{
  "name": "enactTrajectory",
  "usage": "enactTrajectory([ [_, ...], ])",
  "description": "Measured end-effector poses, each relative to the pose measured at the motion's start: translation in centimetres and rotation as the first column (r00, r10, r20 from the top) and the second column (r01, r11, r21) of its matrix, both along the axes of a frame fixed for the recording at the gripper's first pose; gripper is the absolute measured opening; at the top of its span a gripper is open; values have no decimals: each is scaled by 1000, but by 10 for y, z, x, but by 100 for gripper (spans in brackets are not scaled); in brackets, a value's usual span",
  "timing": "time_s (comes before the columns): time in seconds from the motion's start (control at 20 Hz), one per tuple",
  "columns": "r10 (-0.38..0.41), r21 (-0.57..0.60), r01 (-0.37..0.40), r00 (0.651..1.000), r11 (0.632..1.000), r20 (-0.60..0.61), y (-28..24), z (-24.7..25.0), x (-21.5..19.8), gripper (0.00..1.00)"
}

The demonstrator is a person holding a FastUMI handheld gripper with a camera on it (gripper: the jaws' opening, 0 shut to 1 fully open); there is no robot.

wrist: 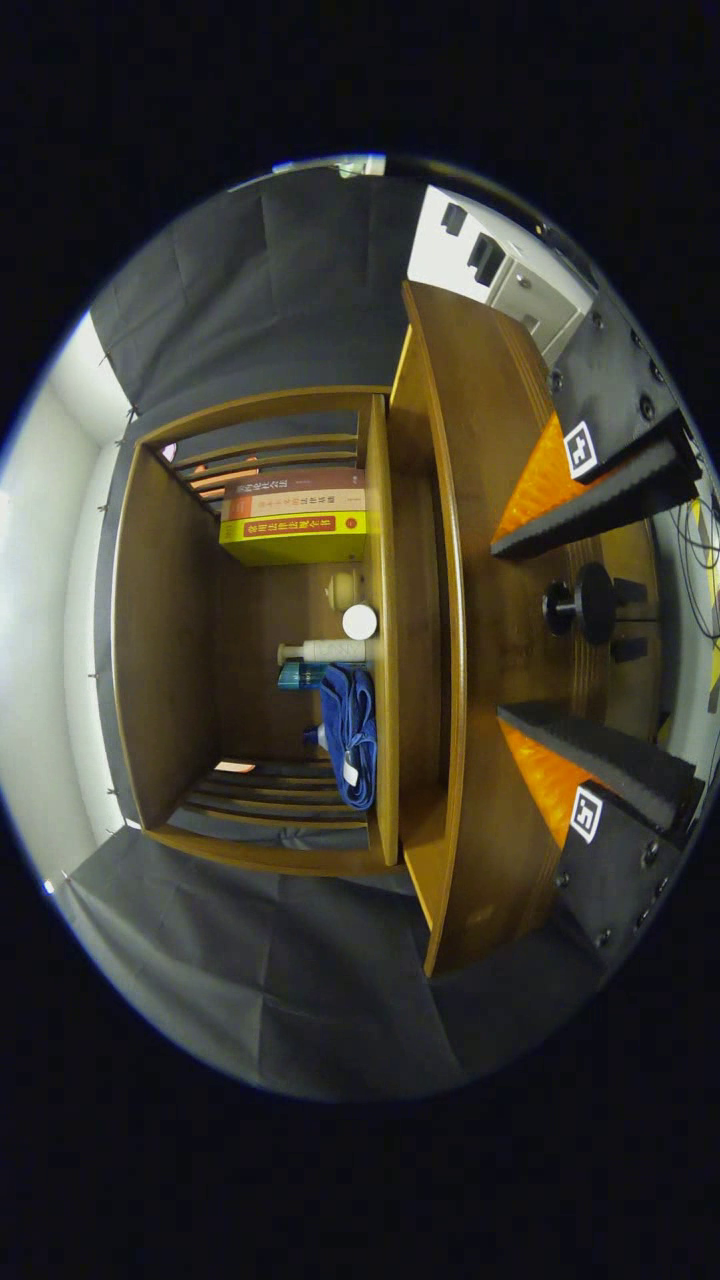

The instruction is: Pull open the drawer, take out the items inside it, and place them on the countertop above the cabinet.

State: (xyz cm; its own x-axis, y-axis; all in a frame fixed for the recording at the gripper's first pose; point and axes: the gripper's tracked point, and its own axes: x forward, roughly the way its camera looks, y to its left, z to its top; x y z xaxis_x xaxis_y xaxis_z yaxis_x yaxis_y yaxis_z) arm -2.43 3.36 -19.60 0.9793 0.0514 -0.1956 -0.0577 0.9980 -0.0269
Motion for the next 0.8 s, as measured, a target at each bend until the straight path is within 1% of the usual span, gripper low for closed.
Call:
enactTrajectory([
  [0.1,6,1,-6,1000,1000,0,-2,4,5,96],
  [0.3,11,-20,-12,1000,1000,-17,-5,8,32,96],
  [0.4,10,-34,-11,1000,999,-23,-5,6,47,97],
  [0.8,-1,-29,0,999,1000,-43,-3,2,117,98],
])
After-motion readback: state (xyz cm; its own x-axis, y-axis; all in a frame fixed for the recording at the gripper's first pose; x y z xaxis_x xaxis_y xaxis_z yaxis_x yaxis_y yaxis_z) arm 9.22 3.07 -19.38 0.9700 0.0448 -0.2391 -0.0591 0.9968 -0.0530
